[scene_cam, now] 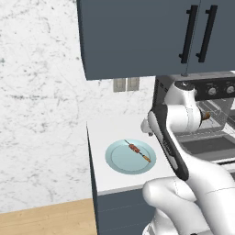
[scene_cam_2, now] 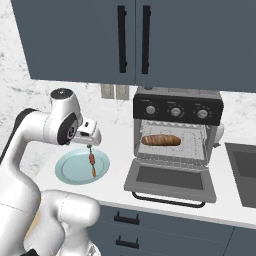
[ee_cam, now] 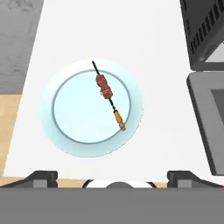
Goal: Pick up the kebab skewer and baguette bread, and place them inside the toaster oven. Close the toaster oven door and start by setting the timer.
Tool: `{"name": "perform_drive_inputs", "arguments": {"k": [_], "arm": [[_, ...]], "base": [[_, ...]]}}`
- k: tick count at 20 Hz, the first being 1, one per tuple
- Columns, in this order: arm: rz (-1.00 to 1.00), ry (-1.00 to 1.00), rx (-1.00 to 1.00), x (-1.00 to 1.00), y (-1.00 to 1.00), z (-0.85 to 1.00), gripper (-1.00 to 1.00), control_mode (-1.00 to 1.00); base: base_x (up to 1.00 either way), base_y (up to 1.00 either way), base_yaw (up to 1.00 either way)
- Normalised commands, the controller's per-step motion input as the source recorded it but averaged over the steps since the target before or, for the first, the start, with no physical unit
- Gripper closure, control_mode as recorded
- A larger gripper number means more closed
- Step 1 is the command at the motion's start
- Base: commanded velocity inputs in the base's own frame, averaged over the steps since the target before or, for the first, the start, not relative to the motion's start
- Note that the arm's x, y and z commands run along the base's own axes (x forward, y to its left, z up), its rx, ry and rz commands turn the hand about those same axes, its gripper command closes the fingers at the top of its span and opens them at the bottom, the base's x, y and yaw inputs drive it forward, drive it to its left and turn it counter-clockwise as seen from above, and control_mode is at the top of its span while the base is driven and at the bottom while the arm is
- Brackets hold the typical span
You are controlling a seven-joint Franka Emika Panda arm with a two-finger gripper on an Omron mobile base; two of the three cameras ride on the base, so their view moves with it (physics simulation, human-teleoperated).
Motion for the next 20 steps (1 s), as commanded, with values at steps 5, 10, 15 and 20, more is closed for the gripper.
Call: {"name": "perform_drive_inputs", "arguments": {"k": [5,10,15,20], "arm": [[0.17,0.0,-0.07,0.41,0.1,-0.65,-1.0,-1.0],[0.14,0.0,-0.03,0.65,0.06,-0.39,-1.0,-1.0],[0.04,0.03,0.0,0.48,0.07,-0.34,-1.0,-1.0],[0.01,0.09,-0.01,0.23,0.1,-0.35,-1.0,-1.0]], "base": [[0.0,0.0,0.0],[0.0,0.0,0.0],[0.0,0.0,0.0],[0.0,0.0,0.0]]}}
